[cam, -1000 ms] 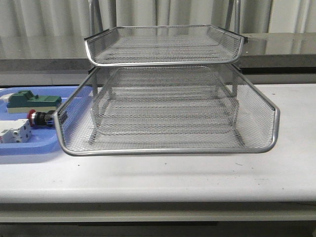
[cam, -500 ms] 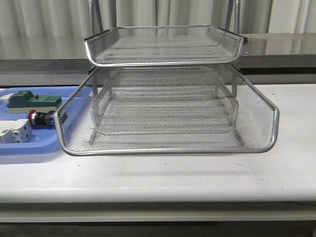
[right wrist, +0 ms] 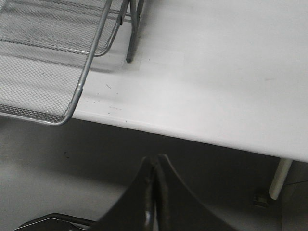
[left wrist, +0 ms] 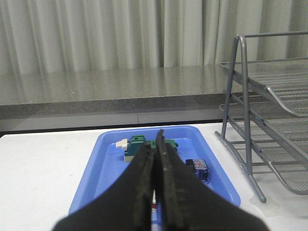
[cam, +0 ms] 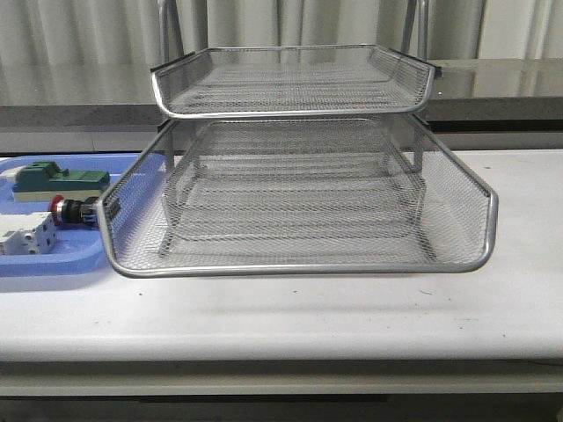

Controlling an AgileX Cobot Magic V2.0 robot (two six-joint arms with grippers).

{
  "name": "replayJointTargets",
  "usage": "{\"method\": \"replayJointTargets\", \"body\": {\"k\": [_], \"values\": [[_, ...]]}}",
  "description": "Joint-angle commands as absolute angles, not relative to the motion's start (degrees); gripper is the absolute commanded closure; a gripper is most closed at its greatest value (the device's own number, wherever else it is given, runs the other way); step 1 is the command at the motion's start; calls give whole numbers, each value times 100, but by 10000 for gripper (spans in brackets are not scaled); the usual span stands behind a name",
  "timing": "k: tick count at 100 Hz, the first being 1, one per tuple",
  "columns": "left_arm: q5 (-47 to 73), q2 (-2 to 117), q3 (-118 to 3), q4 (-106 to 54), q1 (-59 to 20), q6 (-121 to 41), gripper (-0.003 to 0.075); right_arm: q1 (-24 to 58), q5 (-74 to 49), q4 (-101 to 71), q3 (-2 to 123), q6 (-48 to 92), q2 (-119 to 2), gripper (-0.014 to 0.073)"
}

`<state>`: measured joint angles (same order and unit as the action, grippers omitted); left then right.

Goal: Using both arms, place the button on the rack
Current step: 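Release the tray and withdraw the right gripper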

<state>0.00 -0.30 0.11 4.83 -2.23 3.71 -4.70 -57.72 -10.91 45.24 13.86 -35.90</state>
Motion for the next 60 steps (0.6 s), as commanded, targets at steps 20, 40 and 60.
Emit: {"method": "replayJointTargets", "body": {"k": [20, 40, 60], "values": [[-405, -207, 260, 470, -202, 418, 740, -465, -5405, -1124, 4660, 1367, -3587, 654], [-405, -207, 260, 470, -202, 418, 740, -465, -5405, -1124, 4660, 1367, -3587, 654], [-577, -207, 260, 536, -202, 418, 740, -465, -5405, -1124, 4660, 1367, -3587, 654]]}}
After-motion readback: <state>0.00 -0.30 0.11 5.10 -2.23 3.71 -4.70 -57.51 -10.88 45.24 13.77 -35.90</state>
